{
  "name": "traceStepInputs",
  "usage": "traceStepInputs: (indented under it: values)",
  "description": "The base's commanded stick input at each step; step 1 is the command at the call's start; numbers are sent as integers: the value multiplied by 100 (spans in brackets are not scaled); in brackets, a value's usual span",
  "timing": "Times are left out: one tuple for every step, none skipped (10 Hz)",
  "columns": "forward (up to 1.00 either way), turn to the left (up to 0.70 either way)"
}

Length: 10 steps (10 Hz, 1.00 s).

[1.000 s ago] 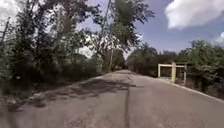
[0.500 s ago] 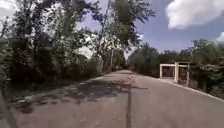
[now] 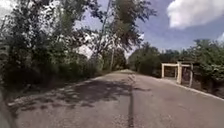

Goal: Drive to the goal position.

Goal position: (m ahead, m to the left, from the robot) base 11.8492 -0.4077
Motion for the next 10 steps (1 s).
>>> traceStepInputs:
  values:
    - [50,0]
    - [50,0]
    - [50,0]
    - [50,0]
    - [50,0]
    - [50,0]
    - [50,0]
    - [50,0]
    - [50,0]
    - [50,0]
